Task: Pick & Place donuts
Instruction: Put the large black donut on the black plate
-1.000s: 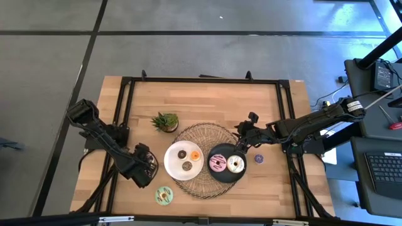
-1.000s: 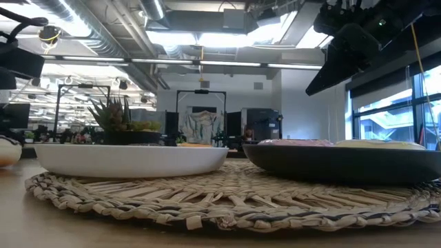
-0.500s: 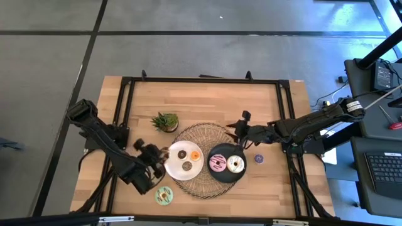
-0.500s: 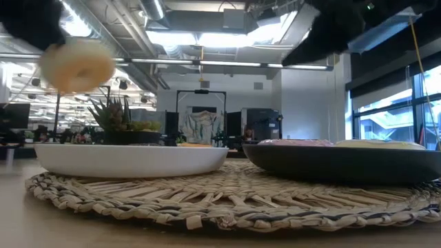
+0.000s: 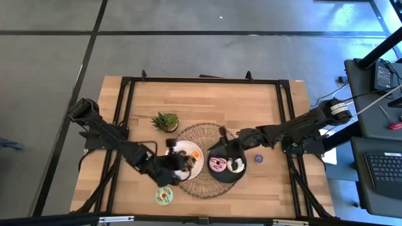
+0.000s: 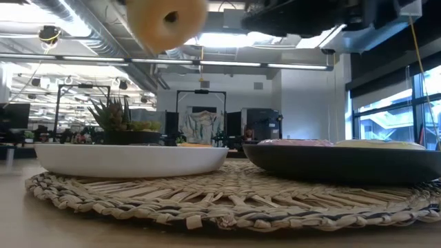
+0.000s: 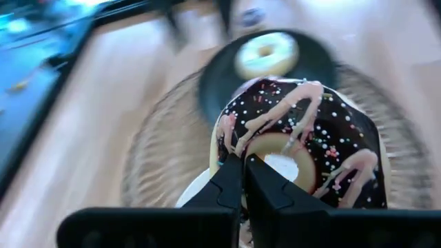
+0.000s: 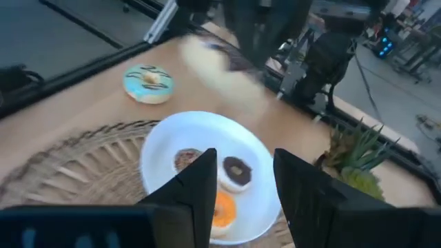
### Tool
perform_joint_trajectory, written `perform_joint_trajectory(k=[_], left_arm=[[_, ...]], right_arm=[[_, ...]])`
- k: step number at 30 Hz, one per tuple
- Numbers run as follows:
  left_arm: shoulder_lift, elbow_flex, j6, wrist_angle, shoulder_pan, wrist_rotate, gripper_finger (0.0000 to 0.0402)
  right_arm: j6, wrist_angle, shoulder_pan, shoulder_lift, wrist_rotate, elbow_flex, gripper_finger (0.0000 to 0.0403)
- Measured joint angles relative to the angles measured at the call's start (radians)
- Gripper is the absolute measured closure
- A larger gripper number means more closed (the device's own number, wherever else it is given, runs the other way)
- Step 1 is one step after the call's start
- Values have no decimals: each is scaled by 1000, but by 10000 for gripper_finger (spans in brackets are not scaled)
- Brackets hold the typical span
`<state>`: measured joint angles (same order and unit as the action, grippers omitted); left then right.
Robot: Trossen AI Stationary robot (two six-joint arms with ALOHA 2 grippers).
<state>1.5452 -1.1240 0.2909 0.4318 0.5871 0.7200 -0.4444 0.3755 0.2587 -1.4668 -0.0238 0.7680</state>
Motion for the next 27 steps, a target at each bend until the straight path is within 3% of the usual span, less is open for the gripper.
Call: perform_joint_trajectory(k=[4, 10, 16, 27], left_arm=[[0, -1, -121, -75, -64, -174, 399], [0, 3, -146, -54, -132, -281, 399], [7, 3, -205, -69, -146, -325, 399], [8, 3, -203, -76, -143, -327, 399]], right_arm=[[-102, -78, 8, -60, 39, 97, 257], [-142, -198, 9, -142, 197, 242, 257], [-187, -242, 9, -222, 236, 335, 257], [-186, -248, 9, -276, 236, 366, 273]])
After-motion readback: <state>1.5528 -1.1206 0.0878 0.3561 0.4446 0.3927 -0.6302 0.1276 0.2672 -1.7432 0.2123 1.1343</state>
